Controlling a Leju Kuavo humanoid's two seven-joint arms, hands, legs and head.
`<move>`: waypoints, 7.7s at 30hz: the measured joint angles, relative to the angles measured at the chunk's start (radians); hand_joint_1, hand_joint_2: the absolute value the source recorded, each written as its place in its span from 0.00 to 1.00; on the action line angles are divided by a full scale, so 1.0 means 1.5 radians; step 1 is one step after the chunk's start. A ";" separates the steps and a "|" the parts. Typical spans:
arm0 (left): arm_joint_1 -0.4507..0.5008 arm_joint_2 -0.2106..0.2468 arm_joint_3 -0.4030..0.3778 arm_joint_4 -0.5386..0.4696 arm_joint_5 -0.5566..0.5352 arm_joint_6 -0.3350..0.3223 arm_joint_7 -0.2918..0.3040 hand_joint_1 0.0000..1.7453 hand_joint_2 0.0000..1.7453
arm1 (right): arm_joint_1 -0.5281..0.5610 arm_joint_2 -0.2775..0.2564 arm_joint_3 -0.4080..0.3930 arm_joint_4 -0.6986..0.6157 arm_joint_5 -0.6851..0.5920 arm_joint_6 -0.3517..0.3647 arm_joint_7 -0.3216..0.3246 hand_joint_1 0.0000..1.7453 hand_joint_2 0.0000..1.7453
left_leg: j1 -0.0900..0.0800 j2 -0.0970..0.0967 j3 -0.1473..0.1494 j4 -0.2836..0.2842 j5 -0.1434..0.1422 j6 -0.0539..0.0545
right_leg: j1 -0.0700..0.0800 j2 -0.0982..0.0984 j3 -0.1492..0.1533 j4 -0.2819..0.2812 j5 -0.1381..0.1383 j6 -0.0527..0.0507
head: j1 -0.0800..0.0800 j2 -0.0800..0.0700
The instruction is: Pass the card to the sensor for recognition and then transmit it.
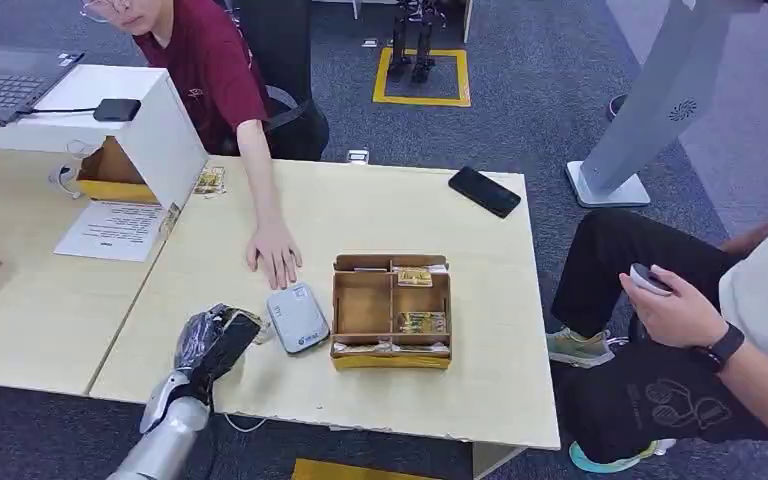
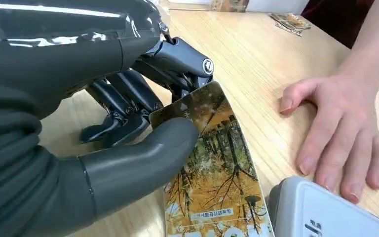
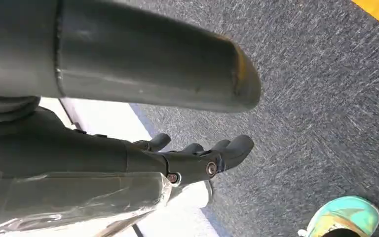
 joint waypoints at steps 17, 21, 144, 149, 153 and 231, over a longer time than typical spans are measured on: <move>0.087 -0.025 0.059 -0.208 0.359 -0.178 -0.083 1.00 1.00 | 0.000 0.001 -0.018 0.000 0.027 -0.002 -0.003 0.00 0.00 | 0.000 0.000 -0.003 0.000 0.000 0.000 | 0.000 0.000 -0.003 0.000 0.000 0.000 | 0.000 0.000; 0.097 -0.031 0.064 -0.240 0.369 -0.185 -0.086 1.00 1.00 | -0.001 0.002 -0.020 0.000 0.031 -0.002 -0.003 0.00 0.00 | 0.000 0.001 -0.003 0.000 0.000 0.000 | 0.000 0.001 -0.004 0.000 0.000 0.000 | 0.000 0.000; 0.195 0.036 -0.396 -0.389 -0.494 0.228 0.204 0.00 1.00 | -0.004 0.010 -0.149 -0.007 0.091 0.007 0.028 0.00 0.00 | 0.000 0.003 -0.005 0.001 -0.002 0.004 | -0.001 0.003 -0.005 -0.001 -0.001 0.004 | -0.001 0.000; 0.185 0.017 -0.370 -0.363 -0.472 0.228 0.172 0.00 1.00 | -0.004 0.010 -0.150 -0.007 0.091 0.006 0.028 0.00 0.00 | 0.000 0.003 -0.005 0.001 -0.003 0.004 | -0.002 0.003 -0.005 -0.001 -0.001 0.004 | -0.001 0.000; 0.178 -0.008 -0.339 -0.350 -0.452 0.228 0.130 0.00 1.00 | -0.004 0.010 -0.151 -0.008 0.092 0.006 0.027 0.00 0.00 | 0.000 0.003 -0.005 0.001 -0.003 0.004 | -0.002 0.003 -0.005 -0.001 -0.001 0.004 | -0.001 0.000; 0.108 -0.119 -0.276 -0.177 -0.277 0.229 -0.024 0.99 1.00 | -0.008 0.010 -0.151 -0.010 0.093 0.005 0.023 0.00 0.00 | 0.000 0.003 -0.005 0.001 -0.002 0.004 | -0.002 0.003 -0.005 -0.001 0.000 0.004 | -0.001 0.000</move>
